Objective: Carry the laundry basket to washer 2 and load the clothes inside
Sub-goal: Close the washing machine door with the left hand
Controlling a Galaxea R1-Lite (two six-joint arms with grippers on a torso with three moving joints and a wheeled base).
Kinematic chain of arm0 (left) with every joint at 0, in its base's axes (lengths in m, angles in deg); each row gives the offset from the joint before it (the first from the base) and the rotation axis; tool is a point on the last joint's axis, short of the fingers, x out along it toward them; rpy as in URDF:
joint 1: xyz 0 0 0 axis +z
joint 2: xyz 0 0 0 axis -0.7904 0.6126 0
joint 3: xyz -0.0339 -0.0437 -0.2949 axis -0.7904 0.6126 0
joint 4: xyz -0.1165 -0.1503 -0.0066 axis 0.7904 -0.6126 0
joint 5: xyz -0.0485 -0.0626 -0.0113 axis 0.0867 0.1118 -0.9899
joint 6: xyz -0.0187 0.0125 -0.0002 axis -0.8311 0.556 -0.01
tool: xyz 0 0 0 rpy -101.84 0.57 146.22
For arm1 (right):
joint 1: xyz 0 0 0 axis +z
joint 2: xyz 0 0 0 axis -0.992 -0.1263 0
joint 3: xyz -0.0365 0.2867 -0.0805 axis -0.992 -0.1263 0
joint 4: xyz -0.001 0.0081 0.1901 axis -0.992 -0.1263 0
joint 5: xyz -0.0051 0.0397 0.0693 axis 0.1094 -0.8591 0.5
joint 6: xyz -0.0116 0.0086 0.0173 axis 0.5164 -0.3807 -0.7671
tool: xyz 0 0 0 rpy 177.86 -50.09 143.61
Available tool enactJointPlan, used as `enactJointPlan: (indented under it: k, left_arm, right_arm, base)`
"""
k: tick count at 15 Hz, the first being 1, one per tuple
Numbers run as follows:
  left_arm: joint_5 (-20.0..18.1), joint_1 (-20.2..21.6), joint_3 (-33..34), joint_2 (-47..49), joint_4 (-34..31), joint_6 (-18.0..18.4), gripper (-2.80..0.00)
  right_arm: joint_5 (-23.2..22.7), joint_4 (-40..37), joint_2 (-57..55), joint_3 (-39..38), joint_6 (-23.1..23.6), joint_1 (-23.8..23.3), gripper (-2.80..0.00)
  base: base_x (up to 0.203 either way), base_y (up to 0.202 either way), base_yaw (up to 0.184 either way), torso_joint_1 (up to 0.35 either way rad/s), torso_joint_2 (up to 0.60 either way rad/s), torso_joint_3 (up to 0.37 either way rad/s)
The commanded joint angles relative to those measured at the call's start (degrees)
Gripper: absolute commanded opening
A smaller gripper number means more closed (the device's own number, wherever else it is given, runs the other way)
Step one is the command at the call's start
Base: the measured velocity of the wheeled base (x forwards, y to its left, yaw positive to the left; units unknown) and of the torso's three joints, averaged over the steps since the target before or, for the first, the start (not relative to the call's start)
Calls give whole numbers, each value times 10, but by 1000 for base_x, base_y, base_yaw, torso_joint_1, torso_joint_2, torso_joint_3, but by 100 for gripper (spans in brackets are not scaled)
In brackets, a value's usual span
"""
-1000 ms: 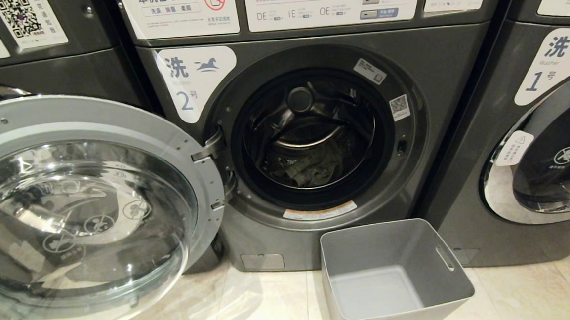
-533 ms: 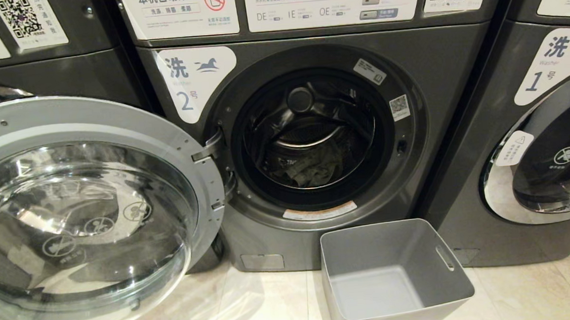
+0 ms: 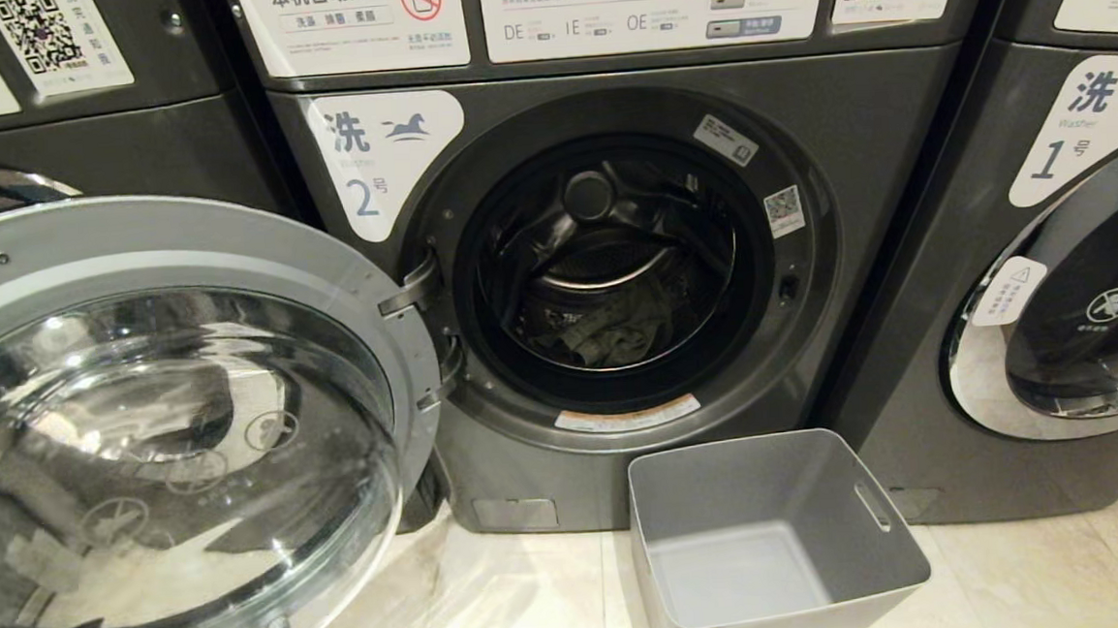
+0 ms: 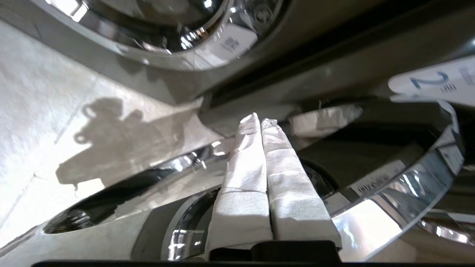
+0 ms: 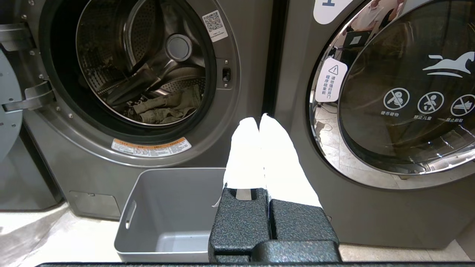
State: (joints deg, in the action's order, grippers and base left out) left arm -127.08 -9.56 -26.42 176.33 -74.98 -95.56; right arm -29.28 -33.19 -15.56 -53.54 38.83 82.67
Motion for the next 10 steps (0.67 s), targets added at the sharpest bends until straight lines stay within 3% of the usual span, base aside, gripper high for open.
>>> enactJointPlan:
  k: [1, 4, 10]
  left_arm:
    - [-3, -5, 1, -44, -49, -1, -280]
    - [-4, -18, 32, -89, -83, -1, -280]
    - [-4, -43, 123, -175, -86, 0, -280]
  right_arm:
    - [0, 1, -1, -23, 0, 0, -280]
    - [0, 1, -1, -23, 0, 0, -280]
    - [0, 1, -1, -23, 0, 0, -280]
  base:
    - [0, 0, 0, 0, 0, 0]
    - [0, 0, 0, 0, 0, 0]
    - [0, 0, 0, 0, 0, 0]
